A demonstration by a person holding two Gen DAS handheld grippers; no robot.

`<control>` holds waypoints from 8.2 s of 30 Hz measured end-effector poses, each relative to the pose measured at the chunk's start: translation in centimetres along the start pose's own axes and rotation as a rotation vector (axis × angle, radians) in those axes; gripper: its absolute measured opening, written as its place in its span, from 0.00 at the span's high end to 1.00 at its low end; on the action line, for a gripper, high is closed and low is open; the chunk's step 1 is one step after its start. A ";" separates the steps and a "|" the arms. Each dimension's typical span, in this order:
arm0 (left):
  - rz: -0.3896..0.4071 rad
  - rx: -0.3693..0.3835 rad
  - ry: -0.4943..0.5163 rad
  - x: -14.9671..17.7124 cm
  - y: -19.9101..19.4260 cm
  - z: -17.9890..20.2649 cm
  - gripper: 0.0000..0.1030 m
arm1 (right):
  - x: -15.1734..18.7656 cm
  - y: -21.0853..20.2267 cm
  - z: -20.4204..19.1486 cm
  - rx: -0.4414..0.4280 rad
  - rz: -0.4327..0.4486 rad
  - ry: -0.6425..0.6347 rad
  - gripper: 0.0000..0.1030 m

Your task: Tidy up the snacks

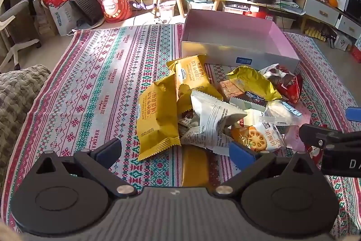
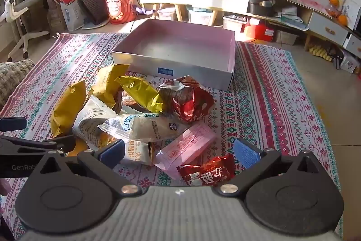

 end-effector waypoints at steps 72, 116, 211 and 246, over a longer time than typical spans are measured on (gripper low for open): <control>-0.066 0.034 0.050 -2.4 0.1 -1.5 0.00 | -2.0 -0.1 1.3 -0.055 -0.059 0.031 0.00; -0.348 0.327 -0.145 -5.9 8.8 -5.7 0.45 | -6.0 9.4 3.3 -0.250 -0.287 0.109 0.49; -0.059 0.159 0.050 -16.2 10.8 2.8 0.55 | -12.6 10.9 4.8 -0.210 -0.139 0.181 0.61; 0.066 0.218 0.099 -9.9 0.9 1.1 0.00 | -9.1 1.2 3.2 -0.175 0.062 0.064 0.07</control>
Point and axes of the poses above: each gripper's, at about its wrist camera, not at the fingertips, and y roughly the way its jaws point, z to its right, x to its underside, the point moved 7 cm from there along y, roughly the way its jaws point, and after that the axes turned 11 degrees about -z, right-handed, at the moved point
